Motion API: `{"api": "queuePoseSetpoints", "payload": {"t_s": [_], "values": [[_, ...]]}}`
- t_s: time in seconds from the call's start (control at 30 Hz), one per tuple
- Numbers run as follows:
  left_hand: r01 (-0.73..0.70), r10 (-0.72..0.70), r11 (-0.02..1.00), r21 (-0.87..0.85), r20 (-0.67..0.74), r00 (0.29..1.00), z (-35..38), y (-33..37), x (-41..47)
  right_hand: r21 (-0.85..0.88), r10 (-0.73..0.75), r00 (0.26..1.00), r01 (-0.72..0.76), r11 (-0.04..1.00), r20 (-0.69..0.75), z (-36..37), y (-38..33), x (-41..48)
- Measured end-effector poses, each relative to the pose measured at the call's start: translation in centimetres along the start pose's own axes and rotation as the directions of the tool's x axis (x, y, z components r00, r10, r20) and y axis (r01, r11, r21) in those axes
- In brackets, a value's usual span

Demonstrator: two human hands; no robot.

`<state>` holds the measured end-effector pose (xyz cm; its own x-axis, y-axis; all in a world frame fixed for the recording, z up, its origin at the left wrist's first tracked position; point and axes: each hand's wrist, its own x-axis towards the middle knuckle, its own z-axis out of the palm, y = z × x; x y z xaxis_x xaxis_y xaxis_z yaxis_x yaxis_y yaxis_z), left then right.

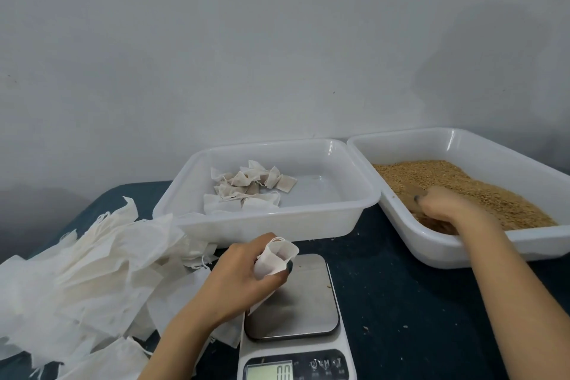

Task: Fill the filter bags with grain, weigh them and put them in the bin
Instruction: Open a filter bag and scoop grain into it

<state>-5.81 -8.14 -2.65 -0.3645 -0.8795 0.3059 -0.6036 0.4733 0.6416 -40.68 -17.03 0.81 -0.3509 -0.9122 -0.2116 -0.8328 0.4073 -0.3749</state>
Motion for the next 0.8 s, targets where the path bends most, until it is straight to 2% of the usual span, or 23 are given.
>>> {"api": "queuePoseSetpoints", "payload": {"t_s": [0.17,0.27,0.37,0.6,0.8], "values": [[-0.017,0.017,0.996,0.091,-0.003,1.000,-0.1,0.1,1.2,0.020,0.075,0.987,-0.073,0.997,-0.140,-0.1,0.5,0.0],[-0.013,0.014,0.992,0.128,-0.004,1.000,-0.2,0.4,1.9,0.003,0.078,0.985,-0.079,0.997,-0.151,-0.4,0.4,-0.3],[-0.020,0.020,0.992,0.128,-0.002,1.000,0.0,0.4,2.1,-0.055,0.099,0.979,-0.110,0.992,-0.179,-0.4,0.6,-0.8],[-0.018,0.018,0.993,0.119,-0.002,1.000,0.3,-0.2,1.7,-0.265,0.153,0.917,-0.261,0.928,-0.368,-1.2,0.0,-2.2],[-0.019,0.017,0.989,0.148,0.009,1.000,0.0,-0.5,1.6,-0.330,0.142,0.916,-0.276,0.903,-0.375,-1.3,-0.1,-2.6]]}}
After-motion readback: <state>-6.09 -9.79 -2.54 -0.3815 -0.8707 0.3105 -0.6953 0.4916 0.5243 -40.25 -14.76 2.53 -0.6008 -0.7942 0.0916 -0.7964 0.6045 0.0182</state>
